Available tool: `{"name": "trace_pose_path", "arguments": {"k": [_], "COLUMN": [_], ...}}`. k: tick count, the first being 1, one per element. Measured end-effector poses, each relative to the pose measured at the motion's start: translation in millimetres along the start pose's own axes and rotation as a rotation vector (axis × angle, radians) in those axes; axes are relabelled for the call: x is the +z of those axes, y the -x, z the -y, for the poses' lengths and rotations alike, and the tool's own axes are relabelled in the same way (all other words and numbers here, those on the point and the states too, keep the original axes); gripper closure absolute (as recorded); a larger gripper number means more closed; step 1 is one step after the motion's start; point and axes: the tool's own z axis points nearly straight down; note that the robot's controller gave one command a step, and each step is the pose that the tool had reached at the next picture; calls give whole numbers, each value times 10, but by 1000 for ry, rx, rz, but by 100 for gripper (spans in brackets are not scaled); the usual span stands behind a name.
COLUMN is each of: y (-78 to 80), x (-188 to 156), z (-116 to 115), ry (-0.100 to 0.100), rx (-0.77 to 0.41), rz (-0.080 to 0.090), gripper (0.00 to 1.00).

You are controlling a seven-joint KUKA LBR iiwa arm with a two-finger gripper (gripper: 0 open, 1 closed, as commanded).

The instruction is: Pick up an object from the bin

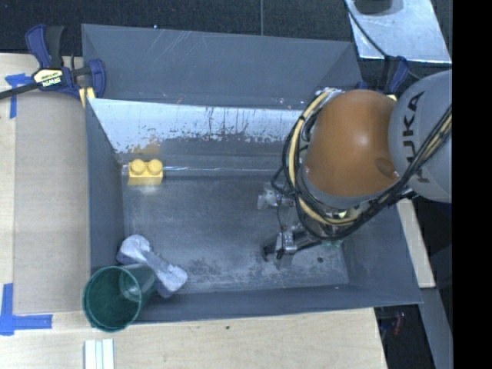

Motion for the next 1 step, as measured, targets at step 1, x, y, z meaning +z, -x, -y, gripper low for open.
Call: {"name": "trace_pose_path", "arguments": {"k": [1], "y": [17], "x": [-43], "z": [3], "ry": [0], "rx": [1], "rz": [9], "gripper": [0]}}
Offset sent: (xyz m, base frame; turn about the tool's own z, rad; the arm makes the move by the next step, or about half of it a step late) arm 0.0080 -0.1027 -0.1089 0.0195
